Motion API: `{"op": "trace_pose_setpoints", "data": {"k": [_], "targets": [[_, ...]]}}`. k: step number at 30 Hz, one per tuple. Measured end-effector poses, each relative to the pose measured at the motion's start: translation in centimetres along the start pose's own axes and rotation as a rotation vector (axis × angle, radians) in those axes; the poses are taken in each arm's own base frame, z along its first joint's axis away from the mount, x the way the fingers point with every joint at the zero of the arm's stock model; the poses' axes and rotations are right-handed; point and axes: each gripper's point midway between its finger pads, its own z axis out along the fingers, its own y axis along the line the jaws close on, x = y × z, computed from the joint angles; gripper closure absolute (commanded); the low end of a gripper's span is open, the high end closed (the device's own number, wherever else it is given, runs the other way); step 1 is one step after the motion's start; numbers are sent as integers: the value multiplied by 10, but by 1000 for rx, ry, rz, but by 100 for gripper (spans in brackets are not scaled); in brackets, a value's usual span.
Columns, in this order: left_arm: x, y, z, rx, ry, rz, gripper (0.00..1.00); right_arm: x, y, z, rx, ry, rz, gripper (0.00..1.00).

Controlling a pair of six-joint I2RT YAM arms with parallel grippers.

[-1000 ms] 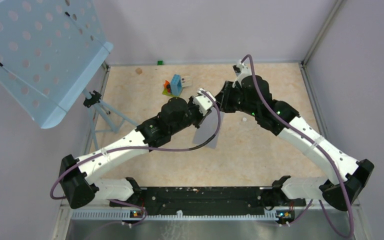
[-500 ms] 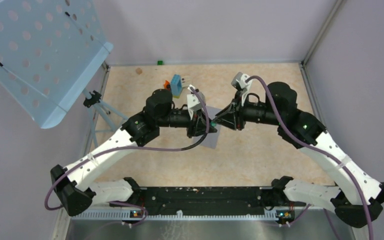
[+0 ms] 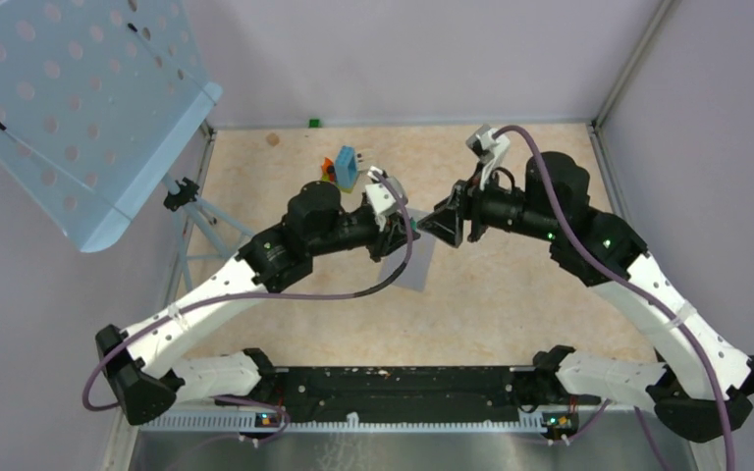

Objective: Place the letter into the envelope and seal it

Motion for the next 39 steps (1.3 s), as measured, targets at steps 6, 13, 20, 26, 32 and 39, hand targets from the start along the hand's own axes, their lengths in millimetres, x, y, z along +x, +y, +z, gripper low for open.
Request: {"op": "trace_pose_setpoints", "data": {"k": [6,13,20,26,32,39], "targets": [[38,32,16,-250,113,127,100,-10,-31,11,204,-44,221,50],[51,57,16,-409,169,231,100,5,-58,31,340,-25,376,54],[55,62,17,-442,159,264,100,22,-69,46,377,9,443,60],[53,63,18,-444,146,266,100,26,-71,57,378,16,457,61],[53,62,18,-444,143,266,100,28,-72,59,378,21,460,67],[53,62,18,-444,142,261,100,33,-73,61,379,33,463,73]]}}
